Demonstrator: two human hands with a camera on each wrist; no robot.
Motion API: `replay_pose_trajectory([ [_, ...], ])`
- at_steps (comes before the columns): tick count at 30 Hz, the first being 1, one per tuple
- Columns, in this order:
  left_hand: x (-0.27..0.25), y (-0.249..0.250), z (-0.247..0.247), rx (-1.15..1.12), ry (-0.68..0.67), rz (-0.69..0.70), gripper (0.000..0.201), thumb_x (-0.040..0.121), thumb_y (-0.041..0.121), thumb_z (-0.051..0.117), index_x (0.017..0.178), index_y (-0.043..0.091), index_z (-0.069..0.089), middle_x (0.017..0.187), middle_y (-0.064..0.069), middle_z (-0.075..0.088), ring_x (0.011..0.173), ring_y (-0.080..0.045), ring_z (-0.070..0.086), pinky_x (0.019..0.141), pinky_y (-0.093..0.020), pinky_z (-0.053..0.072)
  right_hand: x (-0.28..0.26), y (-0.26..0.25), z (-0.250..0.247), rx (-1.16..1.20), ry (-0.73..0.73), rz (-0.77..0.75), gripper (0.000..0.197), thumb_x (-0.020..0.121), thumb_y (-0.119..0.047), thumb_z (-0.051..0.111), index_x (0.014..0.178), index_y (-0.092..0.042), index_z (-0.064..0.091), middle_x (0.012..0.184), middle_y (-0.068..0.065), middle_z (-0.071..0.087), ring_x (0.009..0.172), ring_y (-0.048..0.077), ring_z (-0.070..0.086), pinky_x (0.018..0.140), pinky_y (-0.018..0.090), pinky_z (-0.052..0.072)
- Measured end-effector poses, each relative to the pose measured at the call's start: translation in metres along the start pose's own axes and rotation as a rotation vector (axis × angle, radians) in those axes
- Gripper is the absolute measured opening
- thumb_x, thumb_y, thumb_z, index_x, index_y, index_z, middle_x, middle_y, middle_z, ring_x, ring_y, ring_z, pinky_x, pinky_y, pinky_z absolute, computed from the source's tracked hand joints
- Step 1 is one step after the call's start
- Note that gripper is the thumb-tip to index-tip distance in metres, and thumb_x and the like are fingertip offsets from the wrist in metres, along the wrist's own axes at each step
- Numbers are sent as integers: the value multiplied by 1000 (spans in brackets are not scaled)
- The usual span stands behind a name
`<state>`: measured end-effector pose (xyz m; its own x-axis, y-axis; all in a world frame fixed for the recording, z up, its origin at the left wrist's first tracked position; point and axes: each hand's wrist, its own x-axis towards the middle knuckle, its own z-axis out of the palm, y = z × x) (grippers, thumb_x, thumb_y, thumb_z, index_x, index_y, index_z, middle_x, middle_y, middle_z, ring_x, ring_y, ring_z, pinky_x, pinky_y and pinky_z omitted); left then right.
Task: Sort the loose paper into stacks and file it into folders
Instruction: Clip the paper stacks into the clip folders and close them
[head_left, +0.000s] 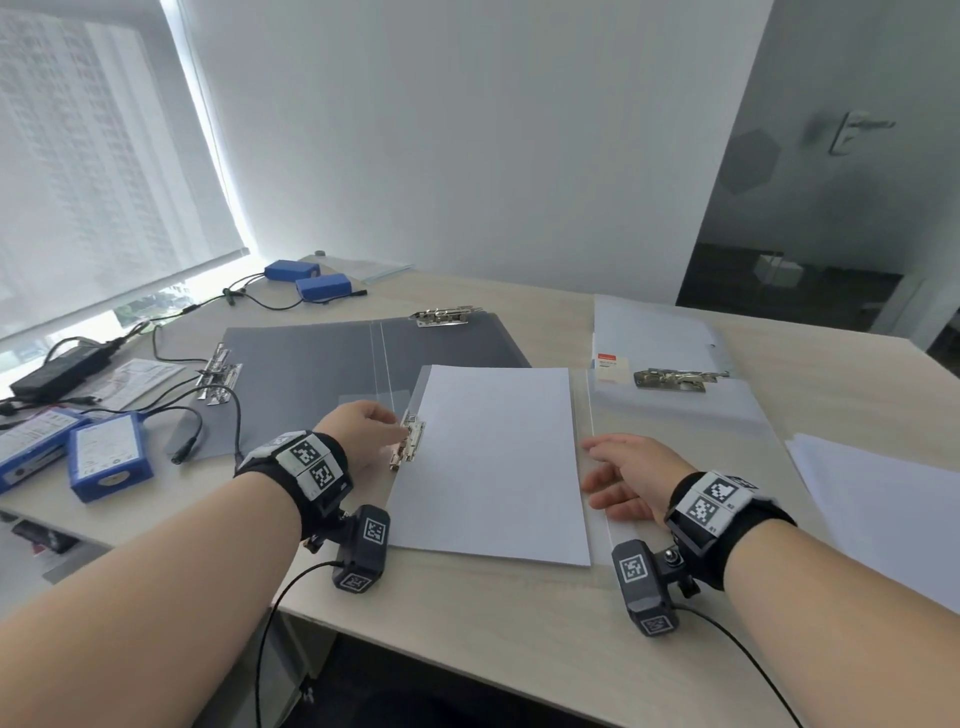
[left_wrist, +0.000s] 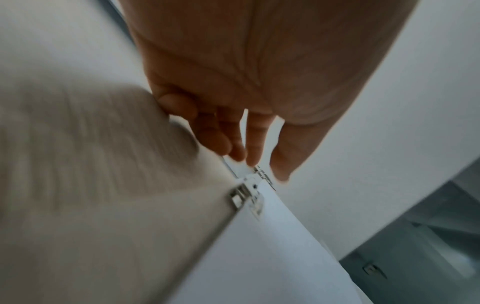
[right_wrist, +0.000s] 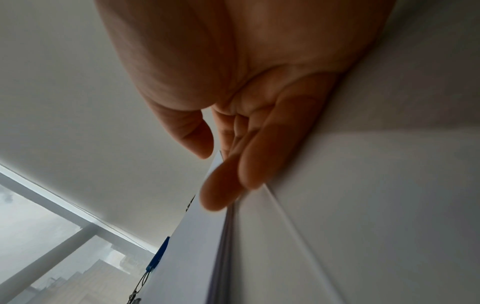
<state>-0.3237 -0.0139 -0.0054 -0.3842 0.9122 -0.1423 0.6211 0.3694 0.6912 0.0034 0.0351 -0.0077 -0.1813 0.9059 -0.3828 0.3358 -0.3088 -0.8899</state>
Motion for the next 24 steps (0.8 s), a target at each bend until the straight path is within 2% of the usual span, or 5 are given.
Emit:
replay_pose_trajectory([
  [5, -34, 40, 16, -304, 84, 102, 12, 96, 24, 62, 99, 17, 71, 86, 2, 67, 67, -11, 56, 59, -22, 45, -20, 2, -5, 75, -5, -52, 22, 101, -25, 55, 118, -14, 64, 88, 13, 68, 58, 22, 64, 55, 29, 52],
  [11, -86, 110, 78, -570, -167, 184, 13, 96, 23, 63, 97, 15, 73, 82, 2, 72, 75, -13, 68, 68, -29, 50, -63, 5, -42, 114, 43, -172, 20, 97, -28, 57, 107, -19, 71, 86, 6, 72, 70, 20, 67, 57, 28, 51],
  [17, -131, 180, 156, -881, -434, 138, 13, 98, 16, 60, 95, 13, 72, 79, -2, 71, 75, -17, 69, 64, -30, 48, -110, 36, -127, 86, 292, -194, 18, 96, -28, 58, 99, -20, 73, 85, -3, 74, 79, 14, 66, 69, 29, 48],
  [20, -148, 209, 191, -832, -513, 180, 13, 98, 16, 59, 96, 13, 72, 87, -2, 76, 81, -16, 72, 67, -31, 52, -132, 63, -185, 88, 474, -146, 19, 95, -26, 60, 99, -15, 74, 95, 0, 75, 85, 15, 63, 74, 30, 43],
  [24, -164, 242, 233, -537, -540, 363, 17, 96, 16, 58, 100, 20, 75, 99, 7, 78, 98, -12, 71, 82, -32, 54, -152, 103, -256, 78, 667, -22, 23, 94, -23, 62, 104, -5, 72, 101, 4, 70, 85, 17, 58, 67, 29, 38],
])
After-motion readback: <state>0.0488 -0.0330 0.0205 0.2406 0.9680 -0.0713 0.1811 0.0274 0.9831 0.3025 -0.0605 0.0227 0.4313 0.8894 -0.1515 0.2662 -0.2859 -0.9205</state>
